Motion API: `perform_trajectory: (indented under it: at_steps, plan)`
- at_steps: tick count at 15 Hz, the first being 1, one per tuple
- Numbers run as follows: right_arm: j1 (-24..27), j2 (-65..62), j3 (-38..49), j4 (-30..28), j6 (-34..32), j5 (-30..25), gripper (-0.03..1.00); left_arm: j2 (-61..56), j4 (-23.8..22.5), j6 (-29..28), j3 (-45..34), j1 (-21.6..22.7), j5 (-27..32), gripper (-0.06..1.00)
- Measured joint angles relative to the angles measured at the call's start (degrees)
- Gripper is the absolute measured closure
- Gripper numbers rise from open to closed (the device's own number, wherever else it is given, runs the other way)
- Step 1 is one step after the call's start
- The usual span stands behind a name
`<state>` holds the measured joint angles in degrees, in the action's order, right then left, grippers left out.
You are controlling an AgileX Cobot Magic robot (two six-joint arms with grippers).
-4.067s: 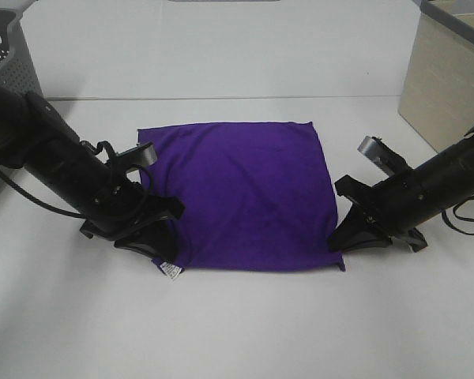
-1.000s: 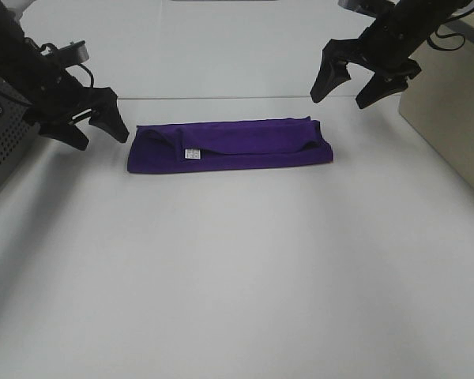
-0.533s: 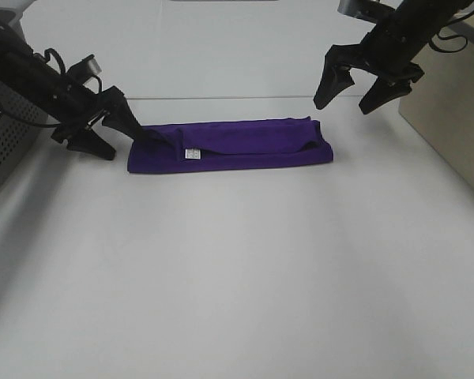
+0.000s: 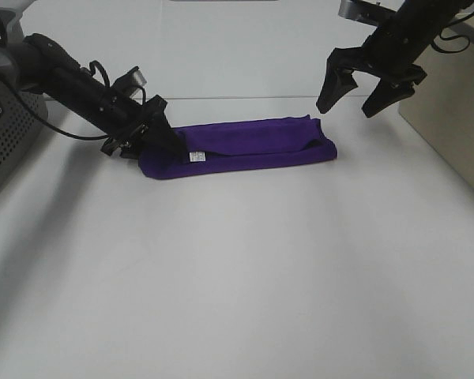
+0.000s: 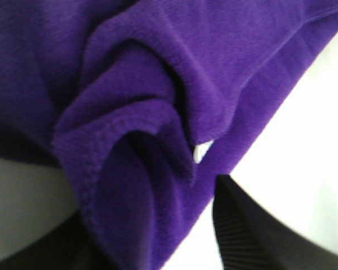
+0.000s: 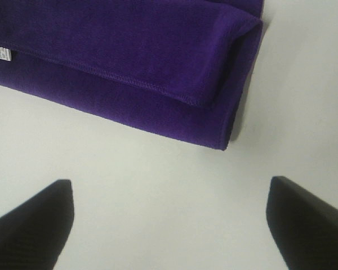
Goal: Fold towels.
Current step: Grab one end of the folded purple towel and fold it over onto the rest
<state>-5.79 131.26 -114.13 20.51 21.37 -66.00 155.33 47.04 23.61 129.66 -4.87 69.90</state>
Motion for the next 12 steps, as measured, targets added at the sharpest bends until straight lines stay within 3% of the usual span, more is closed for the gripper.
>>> perform_trajectory:
  at_steps: [2,3,6,9,12]
  plan:
    - [0.0,0.0,0.0,-0.1,0.0,-1.0,0.08,1.0,-4.9,-0.6,3.4,0.0,0.3,0.87]
    - [0.0,0.0,0.0,-0.3,0.0,-1.9,0.08,1.3,-9.7,-2.8,8.7,0.1,0.2,0.94]
    - [0.0,0.0,0.0,-1.7,0.0,-2.5,0.08,-0.6,-12.9,-5.0,13.2,0.6,0.0,0.94]
    - [0.0,0.0,0.0,-2.6,-0.5,-3.0,0.08,-5.3,-12.1,-4.9,13.7,0.2,0.0,0.94]
    - [0.0,-1.1,-1.5,-2.7,-1.5,-3.5,0.08,-6.4,-10.8,-3.8,13.9,-4.7,-0.1,0.94]
